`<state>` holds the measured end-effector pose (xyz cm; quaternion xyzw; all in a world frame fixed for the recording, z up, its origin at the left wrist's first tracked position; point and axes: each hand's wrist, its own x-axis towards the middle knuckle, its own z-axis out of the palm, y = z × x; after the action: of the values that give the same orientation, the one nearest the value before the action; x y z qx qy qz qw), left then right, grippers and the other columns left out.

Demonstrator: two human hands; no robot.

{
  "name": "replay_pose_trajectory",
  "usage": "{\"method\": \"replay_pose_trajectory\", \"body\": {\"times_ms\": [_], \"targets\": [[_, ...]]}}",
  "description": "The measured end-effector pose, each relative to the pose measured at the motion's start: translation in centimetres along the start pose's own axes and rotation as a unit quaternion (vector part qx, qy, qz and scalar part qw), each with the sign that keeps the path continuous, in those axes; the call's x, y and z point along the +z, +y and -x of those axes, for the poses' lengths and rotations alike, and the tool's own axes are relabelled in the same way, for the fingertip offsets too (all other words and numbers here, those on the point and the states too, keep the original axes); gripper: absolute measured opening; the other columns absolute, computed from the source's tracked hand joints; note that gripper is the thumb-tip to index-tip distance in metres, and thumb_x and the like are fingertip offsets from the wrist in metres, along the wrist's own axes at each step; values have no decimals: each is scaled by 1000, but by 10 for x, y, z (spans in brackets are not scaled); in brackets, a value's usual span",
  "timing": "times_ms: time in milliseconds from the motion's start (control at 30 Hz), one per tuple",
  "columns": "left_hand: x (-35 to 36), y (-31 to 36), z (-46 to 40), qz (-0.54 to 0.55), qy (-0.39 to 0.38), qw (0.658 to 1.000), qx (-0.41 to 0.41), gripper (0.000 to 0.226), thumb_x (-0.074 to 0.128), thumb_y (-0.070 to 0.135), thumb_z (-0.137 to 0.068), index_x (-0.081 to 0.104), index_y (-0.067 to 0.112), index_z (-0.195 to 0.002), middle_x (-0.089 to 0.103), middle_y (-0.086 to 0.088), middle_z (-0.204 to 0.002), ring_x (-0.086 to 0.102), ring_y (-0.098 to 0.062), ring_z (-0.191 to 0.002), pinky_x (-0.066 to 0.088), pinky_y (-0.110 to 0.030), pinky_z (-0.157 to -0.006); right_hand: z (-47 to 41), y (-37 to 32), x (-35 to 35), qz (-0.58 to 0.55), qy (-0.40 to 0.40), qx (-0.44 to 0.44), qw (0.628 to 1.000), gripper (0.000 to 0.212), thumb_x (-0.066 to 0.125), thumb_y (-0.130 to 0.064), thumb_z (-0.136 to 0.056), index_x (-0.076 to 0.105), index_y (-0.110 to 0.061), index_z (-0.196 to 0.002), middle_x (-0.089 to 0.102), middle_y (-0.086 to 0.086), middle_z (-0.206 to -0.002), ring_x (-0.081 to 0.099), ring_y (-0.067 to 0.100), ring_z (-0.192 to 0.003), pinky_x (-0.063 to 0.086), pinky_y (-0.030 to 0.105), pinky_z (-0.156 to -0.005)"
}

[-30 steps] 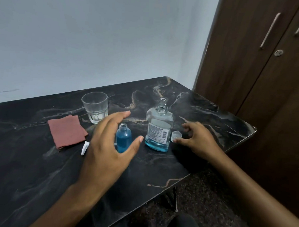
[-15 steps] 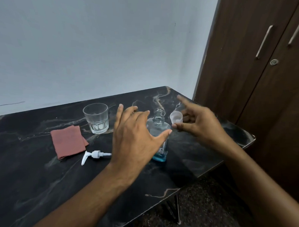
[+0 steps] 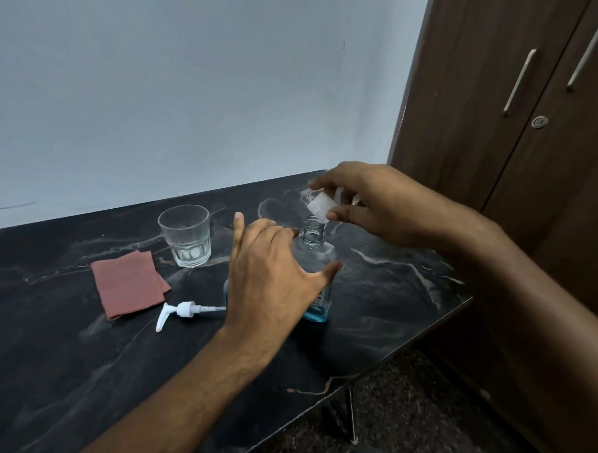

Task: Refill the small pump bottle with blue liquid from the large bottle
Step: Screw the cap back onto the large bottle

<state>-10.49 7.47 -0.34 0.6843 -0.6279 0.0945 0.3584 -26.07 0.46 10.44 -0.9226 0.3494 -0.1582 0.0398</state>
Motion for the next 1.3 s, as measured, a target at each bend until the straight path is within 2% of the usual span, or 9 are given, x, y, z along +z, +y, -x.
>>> {"method": "replay_pose_trajectory", "body": {"times_ms": [300,467,667,833,933,1000,1067,1133,1300], "targets": [[-2,-2,-1,-7,-11,1000,14,96,47,88,-70,69,15,-127,69,0,-127,50,-13,-136,3,-41,-130,-14,-16,-14,45,-80,-48,995,44,68,-10,-92,66,-31,-131,60,-7,-130,59,7,-99,53,34,-90],[-3,-2,-1,-9,-6,1000,11,91,55,86,-72,69,16,-128,69,2,-125,51,-12,-134,2,-41,-130,-18,-17,-18,58,-91,-61,992,44,71,-11,-90,68,-33,-128,62,-8,-127,59,6,-94,48,20,-78],[-4,-1,0,-6,-5,1000,13,92,49,87,-70,69,16,-125,70,2,-122,53,-11,-131,2,-40,-130,-22,-16,-18,53,-110,-56,991,44,71,-11,-89,69,-34,-126,63,-9,-127,61,7,-97,55,35,-89],[-3,-2,-2,-4,-13,1000,15,90,49,87,-70,70,17,-122,71,4,-116,54,-11,-128,3,-42,-130,-23,-11,-12,43,-124,-56,990,41,71,-15,-90,68,-33,-127,63,-11,-125,61,9,-95,52,30,-84],[-3,-2,-2,-6,-10,1000,14,88,51,86,-70,70,16,-120,71,4,-113,55,-11,-127,3,-41,-130,-25,-8,-11,51,-124,-40,990,33,69,-29,-92,70,-30,-124,64,-14,-113,58,3,-88,44,19,-71],[-3,-2,-2,-6,-8,1000,14,88,51,86,-70,71,15,-118,71,3,-111,56,-12,-126,3,-41,-130,-25,-8,-8,43,-111,-19,993,30,70,-43,-88,75,-25,-110,68,-14,-96,60,2,-80,43,19,-65],[-2,-1,-2,-7,-6,1000,13,87,54,85,-72,71,13,-117,71,2,-109,57,-14,-125,4,-42,-130,-26,-9,-1,40,-85,11,996,42,70,-55,-82,75,-15,-91,70,-4,-79,59,10,-66,45,27,-58],[-1,-1,-2,-6,1,1000,12,86,59,83,-72,70,11,-118,71,1,-109,59,-14,-123,5,-42,-130,-28,-11,7,62,-51,35,996,60,66,-65,-79,67,-5,-77,62,5,-65,46,15,-54,36,32,-51],[0,-3,-2,-4,1,1000,13,88,57,85,-71,70,14,-120,71,4,-116,56,-11,-127,1,-40,-130,-28,-18,24,130,7,62,990,75,45,-79,-84,51,-10,-55,46,0,-51,38,13,-45,30,28,-47]]}}
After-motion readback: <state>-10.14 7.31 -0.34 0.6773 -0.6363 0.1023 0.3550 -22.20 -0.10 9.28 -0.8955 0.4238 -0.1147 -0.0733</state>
